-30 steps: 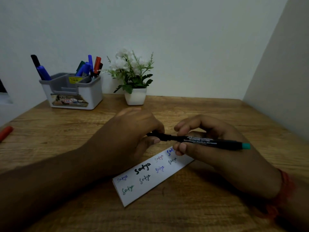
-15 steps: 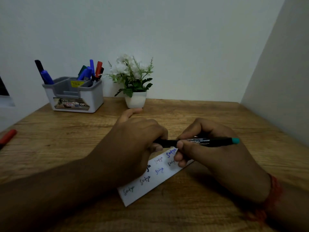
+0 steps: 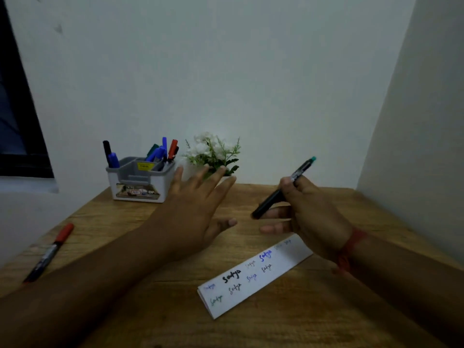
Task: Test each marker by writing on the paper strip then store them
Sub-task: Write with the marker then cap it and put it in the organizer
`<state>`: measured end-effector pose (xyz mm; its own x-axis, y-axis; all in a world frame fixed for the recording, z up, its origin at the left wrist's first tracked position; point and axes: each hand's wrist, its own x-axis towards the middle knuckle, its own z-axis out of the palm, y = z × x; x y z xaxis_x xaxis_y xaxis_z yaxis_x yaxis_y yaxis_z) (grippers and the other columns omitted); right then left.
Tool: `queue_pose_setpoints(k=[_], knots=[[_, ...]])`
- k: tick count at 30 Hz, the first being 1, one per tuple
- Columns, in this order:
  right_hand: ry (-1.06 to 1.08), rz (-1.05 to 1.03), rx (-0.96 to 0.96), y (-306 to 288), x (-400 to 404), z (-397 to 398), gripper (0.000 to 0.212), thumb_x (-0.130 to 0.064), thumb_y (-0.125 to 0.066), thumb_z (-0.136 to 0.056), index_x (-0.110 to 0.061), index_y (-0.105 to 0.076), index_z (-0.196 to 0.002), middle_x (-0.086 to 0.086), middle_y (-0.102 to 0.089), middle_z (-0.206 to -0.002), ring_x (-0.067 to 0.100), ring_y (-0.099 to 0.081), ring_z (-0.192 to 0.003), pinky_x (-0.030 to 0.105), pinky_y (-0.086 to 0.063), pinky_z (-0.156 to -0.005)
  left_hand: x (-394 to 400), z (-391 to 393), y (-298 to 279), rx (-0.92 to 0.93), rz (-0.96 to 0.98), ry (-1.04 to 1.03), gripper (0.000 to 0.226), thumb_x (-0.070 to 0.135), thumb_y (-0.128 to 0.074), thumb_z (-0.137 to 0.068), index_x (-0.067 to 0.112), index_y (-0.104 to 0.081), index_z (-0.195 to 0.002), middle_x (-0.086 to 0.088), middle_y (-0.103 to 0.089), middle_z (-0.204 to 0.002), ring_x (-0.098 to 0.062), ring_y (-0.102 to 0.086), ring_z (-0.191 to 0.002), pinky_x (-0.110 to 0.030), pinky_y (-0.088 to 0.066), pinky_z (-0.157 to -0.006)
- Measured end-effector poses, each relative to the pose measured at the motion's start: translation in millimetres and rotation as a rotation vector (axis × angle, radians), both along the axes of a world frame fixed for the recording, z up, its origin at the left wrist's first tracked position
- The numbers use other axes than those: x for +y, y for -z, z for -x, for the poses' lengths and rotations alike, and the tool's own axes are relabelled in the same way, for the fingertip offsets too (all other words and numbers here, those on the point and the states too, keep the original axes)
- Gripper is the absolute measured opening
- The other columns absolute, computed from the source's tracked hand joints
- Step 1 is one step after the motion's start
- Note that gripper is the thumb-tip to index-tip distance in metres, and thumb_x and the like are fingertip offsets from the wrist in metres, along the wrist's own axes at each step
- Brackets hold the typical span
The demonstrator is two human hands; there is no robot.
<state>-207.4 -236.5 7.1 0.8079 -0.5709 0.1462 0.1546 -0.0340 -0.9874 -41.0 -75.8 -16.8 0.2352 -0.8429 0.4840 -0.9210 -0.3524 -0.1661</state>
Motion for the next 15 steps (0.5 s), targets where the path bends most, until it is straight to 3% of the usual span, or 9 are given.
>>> queue_pose_setpoints(k=[3, 8, 12, 15], knots=[[-0.036, 0.049, 0.073, -7, 12, -31, 0.024, -0.036, -0.039, -0.105, -0.013, -0.046, -0.111, 0.025, -0.054, -0.111, 0.047, -0.072, -0.089, 0.051, -0.062, -0.066, 7, -19, -4, -0.005, -0.028, -0.113, 0.084, 0.079, 0.005, -0.081, 0.034, 0.008, -0.152, 0.002, 0.010, -0.163, -0.024, 0.013, -0.148, -0.061, 0.006, -0.115], [-0.148, 0.160, 0.265, -8, 38, -86, 0.024, -0.027, -0.046, -0.104, -0.017, -0.045, -0.126, 0.016, -0.052, -0.119, 0.036, -0.072, -0.080, 0.048, -0.063, -0.066, 40, -51, -4, 0.020, -0.069, -0.246, 0.082, 0.079, 0.010, -0.077, 0.038, 0.024, -0.147, 0.006, 0.028, -0.158, -0.025, 0.028, -0.144, -0.063, 0.010, -0.113], [-0.089, 0.595, 0.348, -12, 49, -134, 0.017, -0.017, -0.062, -0.096, -0.010, -0.054, -0.110, 0.017, -0.067, -0.101, 0.035, -0.073, -0.088, 0.053, -0.061, -0.077, 87, -76, -1, -0.018, -0.129, -0.368, 0.080, 0.079, 0.015, -0.074, 0.038, 0.033, -0.140, 0.003, 0.032, -0.155, -0.027, 0.034, -0.140, -0.062, 0.014, -0.112], [0.000, 0.841, 0.298, -29, 62, -171, 0.015, -0.015, -0.066, -0.093, -0.008, -0.059, -0.104, 0.010, -0.070, -0.089, 0.019, -0.070, -0.069, 0.026, -0.058, -0.058, 115, -89, 4, -0.011, -0.163, -0.442, 0.084, 0.080, 0.018, -0.072, 0.036, 0.032, -0.142, 0.002, 0.036, -0.153, -0.027, 0.037, -0.139, -0.063, 0.013, -0.111]])
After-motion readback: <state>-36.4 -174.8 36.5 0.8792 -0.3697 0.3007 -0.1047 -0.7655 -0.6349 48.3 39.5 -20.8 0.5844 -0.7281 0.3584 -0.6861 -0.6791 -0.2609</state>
